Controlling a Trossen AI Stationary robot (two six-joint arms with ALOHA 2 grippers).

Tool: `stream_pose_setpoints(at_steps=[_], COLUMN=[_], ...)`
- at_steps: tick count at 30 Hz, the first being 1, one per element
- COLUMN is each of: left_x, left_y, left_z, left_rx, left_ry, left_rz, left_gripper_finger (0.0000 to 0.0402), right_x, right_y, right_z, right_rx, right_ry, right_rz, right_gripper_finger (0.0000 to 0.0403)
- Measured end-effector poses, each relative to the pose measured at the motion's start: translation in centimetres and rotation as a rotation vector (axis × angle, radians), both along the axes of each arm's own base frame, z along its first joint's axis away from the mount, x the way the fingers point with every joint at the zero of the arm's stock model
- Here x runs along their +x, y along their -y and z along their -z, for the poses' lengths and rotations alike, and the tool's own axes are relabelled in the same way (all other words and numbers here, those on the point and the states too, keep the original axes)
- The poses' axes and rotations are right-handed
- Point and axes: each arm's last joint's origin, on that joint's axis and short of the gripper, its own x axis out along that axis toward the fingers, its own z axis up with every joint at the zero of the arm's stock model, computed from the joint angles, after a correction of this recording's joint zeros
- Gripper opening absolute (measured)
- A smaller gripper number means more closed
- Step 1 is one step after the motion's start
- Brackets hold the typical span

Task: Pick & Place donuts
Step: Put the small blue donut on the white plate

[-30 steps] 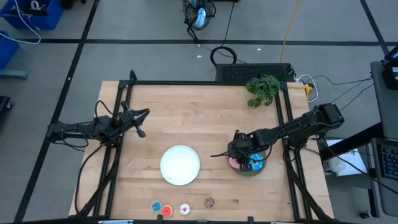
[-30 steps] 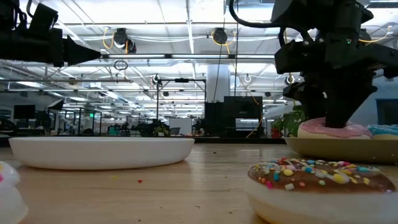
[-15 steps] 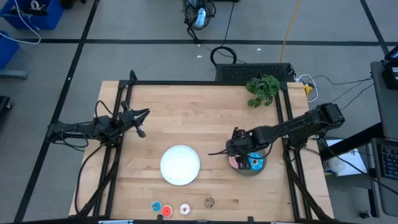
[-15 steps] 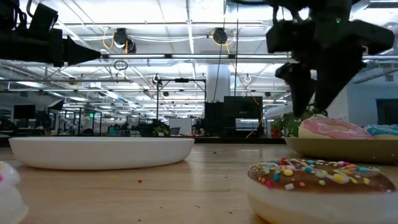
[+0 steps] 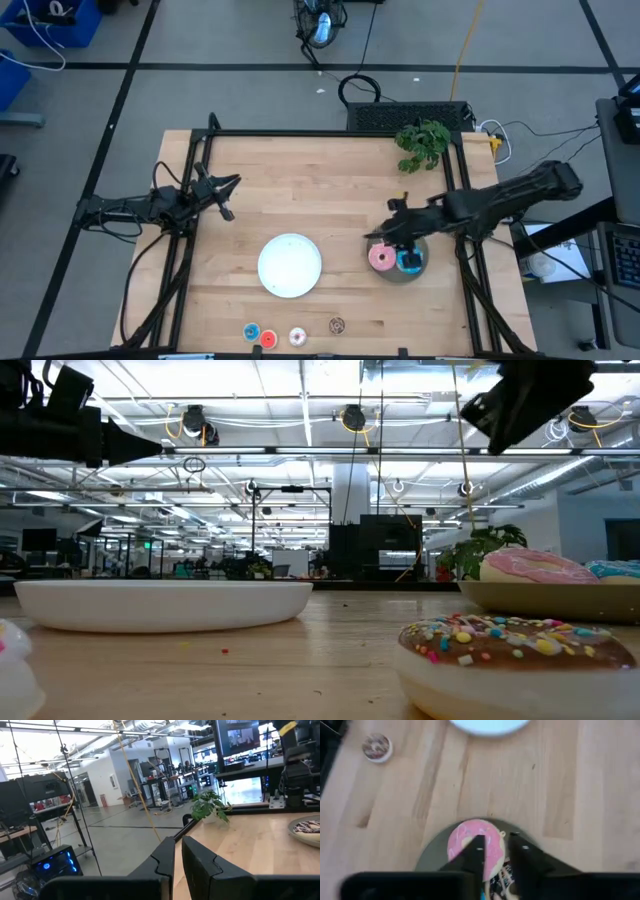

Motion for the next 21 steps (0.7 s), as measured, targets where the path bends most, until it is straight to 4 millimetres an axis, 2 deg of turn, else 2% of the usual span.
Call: stream_pose_setpoints(at_steps=[3, 7, 11, 15, 21], left_x=[0.0, 0.0, 0.0, -0.2, -0.2], left_y=[0.0, 0.0, 0.0, -0.2, -0.3], left_z=[0.0, 0.0, 0.1, -0.1, -0.1], left_rx=[-0.009, -0.01, -0.041, -0.064, -0.058], left_ry=[0.006, 0.008, 0.019, 0.048, 0.042], left_rz=[0.001, 0.001, -0.002, -0.072, -0.115], left_gripper_finger=[0.0042, 0.0042, 0.0042, 0.0042, 0.0042], right_x=[-1.9, -4.0, -6.1, -7.6, -8.9], right_y=[0.6, 2.0, 2.9, 3.7, 4.1], right_z=[0.1, 2.7, 5.9, 8.0, 9.7], right_rx=[-0.024, -0.1, -0.094, -0.086, -0.098], right_ry=[0.162, 0.423, 0.551, 0.708, 0.759], right_rz=[-0.01, 0.074, 0.064, 0.074, 0.089], right_gripper_finger=[0.0009, 0.0012, 0.0002, 0.0001, 0.0])
